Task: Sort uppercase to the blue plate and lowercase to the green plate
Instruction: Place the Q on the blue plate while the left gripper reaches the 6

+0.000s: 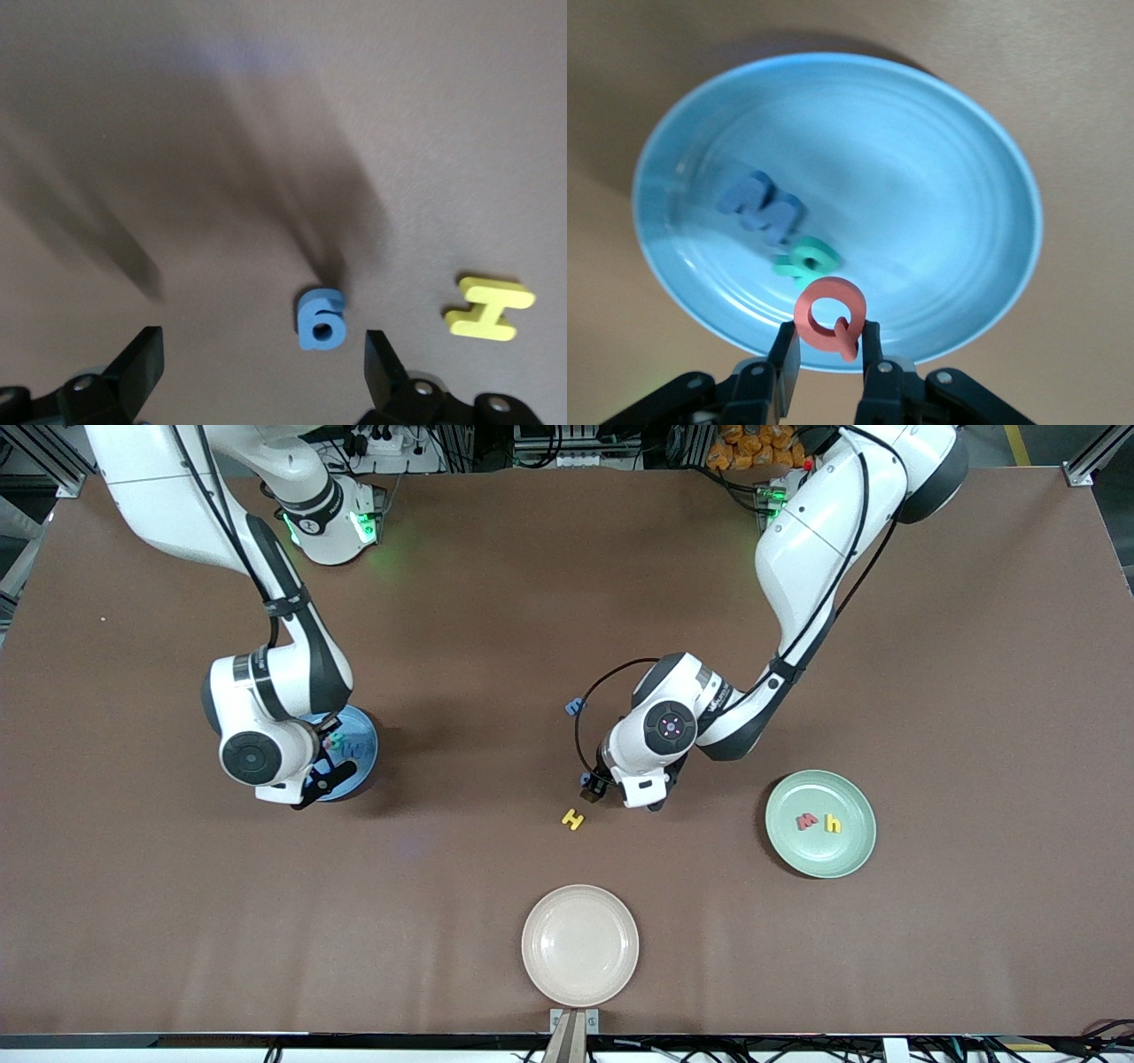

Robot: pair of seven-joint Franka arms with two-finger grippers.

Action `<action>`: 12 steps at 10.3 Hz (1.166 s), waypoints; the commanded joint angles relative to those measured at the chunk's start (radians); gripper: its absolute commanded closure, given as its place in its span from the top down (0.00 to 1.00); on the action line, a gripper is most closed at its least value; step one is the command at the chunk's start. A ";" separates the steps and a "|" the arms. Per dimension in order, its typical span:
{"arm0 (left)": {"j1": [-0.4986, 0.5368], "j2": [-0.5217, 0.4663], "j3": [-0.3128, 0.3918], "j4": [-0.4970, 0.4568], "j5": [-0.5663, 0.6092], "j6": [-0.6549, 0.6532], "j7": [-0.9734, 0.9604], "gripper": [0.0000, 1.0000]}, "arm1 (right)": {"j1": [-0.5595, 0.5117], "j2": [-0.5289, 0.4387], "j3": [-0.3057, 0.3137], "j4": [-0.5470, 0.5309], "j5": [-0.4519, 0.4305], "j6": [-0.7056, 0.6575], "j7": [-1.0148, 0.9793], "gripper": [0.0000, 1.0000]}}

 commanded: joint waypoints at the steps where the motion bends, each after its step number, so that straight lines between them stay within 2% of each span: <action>1: -0.018 0.012 0.008 0.023 -0.030 0.002 0.018 1.00 | 0.006 0.011 -0.018 -0.009 0.012 0.036 -0.059 0.33; 2: -0.019 0.012 0.008 0.028 -0.032 0.002 -0.005 1.00 | 0.004 0.017 -0.020 -0.009 0.012 0.042 -0.078 0.35; 3: -0.036 0.014 0.017 0.034 -0.032 0.011 -0.096 1.00 | 0.001 0.020 -0.026 -0.007 0.012 0.045 -0.091 0.44; 4: -0.056 0.012 0.040 0.037 -0.030 0.032 -0.195 1.00 | 0.001 0.021 -0.026 -0.007 0.012 0.045 -0.091 0.63; 7: -0.163 0.012 0.169 0.057 -0.030 0.068 -0.349 1.00 | 0.003 0.021 -0.026 -0.006 0.015 0.044 -0.082 0.81; 9: -0.180 0.017 0.188 0.057 -0.030 0.069 -0.347 1.00 | 0.007 0.011 -0.024 -0.006 0.027 0.029 -0.041 0.82; 12: -0.185 0.028 0.189 0.057 -0.024 0.085 -0.338 1.00 | 0.023 -0.020 0.014 -0.004 0.088 -0.014 0.165 0.82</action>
